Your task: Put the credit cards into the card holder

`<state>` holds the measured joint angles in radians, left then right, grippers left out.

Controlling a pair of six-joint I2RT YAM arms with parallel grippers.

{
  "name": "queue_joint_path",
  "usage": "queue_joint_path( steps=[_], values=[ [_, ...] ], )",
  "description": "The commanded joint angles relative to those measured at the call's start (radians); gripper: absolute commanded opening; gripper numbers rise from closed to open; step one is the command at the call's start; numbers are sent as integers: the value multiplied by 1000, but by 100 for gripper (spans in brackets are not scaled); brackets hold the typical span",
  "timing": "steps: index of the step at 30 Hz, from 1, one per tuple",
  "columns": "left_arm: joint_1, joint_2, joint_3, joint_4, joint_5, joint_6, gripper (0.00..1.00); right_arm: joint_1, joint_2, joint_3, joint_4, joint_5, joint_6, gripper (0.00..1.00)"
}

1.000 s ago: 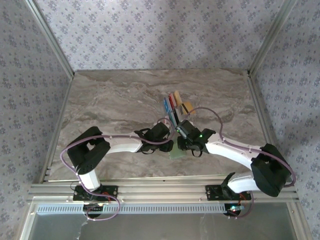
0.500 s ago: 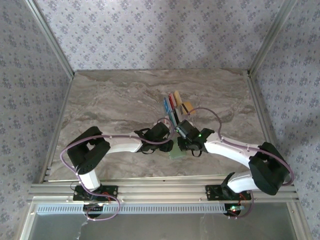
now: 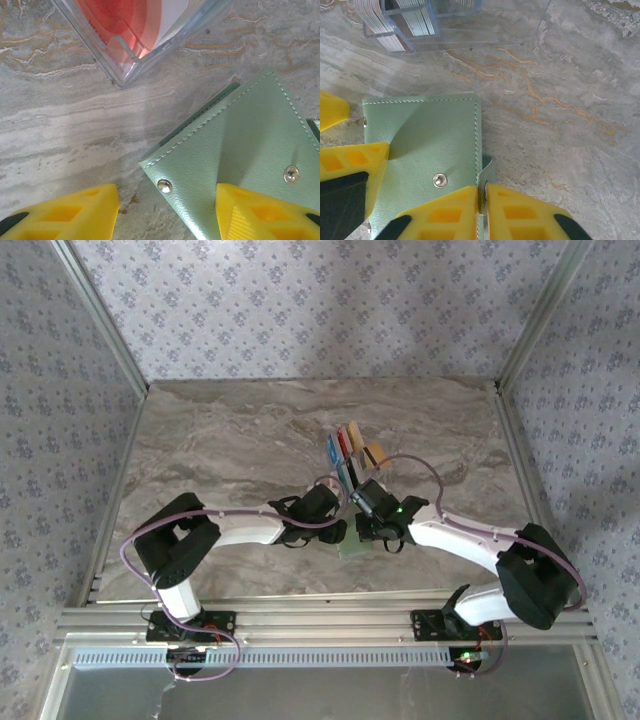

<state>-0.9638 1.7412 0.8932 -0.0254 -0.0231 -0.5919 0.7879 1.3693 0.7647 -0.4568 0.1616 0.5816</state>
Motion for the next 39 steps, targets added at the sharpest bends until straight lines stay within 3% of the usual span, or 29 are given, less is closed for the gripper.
queue_joint_path(
  steps=[1,6,16,27,39],
  values=[
    [20,-5,-12,-39,-41,0,54,-7,7,21,-19,8,-11,10],
    [22,1,-10,-37,-39,1,54,-15,-15,4,-1,-21,-21,0],
    [27,17,-13,-27,-38,-5,54,-36,-59,-22,60,-122,-44,0],
    [28,12,-14,-24,-35,-3,54,-38,4,-24,99,-200,-55,0],
    [30,15,-16,-18,-31,-6,54,-39,41,-22,84,-208,-68,0]
  ],
)
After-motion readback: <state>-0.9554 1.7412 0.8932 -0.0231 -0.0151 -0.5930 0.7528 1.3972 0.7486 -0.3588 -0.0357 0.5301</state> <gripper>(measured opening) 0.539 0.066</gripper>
